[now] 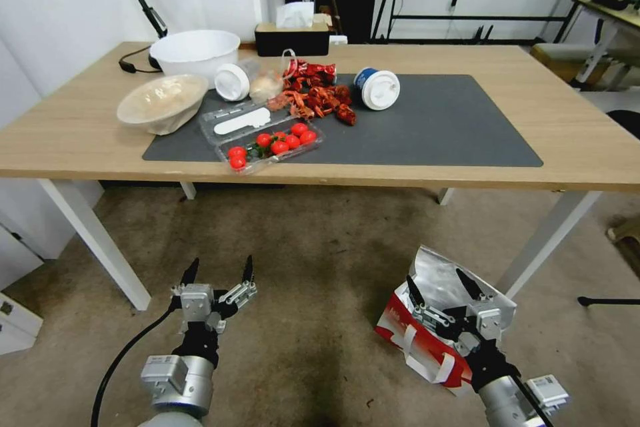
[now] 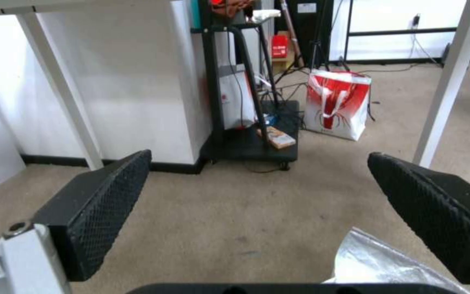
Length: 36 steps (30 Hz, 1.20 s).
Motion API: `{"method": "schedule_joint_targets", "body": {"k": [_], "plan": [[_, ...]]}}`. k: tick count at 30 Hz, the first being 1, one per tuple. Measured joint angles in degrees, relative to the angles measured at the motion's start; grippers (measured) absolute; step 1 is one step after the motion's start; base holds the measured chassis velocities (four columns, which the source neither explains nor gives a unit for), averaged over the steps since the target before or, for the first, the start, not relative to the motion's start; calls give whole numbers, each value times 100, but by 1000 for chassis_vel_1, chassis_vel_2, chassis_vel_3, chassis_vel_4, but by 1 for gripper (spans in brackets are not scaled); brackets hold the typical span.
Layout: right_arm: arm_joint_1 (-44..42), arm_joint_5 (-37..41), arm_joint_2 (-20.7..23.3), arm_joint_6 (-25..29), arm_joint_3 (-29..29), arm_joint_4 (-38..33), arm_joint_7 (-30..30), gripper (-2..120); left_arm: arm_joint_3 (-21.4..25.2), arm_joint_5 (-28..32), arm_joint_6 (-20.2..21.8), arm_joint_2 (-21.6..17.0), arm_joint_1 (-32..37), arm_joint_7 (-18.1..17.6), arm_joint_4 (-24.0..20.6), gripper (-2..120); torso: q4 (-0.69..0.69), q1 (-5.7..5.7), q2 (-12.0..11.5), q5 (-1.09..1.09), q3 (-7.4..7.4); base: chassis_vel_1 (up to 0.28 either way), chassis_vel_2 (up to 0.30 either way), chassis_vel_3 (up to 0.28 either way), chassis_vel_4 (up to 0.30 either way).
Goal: Pick up the food delivery bag from the floor and place it on the table.
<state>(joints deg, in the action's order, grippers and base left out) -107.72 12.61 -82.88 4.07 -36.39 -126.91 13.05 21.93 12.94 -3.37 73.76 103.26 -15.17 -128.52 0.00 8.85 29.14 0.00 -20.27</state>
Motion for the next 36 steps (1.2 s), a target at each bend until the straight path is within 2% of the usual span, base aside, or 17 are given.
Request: {"method": "schedule_joint_targets", "body": {"k": [36], "plan": [[69, -7, 13, -6, -2, 167, 28, 100, -37, 8, -1, 12, -40, -2, 137, 100, 0, -292, -837, 0, 543, 0, 0, 0, 0]]}}
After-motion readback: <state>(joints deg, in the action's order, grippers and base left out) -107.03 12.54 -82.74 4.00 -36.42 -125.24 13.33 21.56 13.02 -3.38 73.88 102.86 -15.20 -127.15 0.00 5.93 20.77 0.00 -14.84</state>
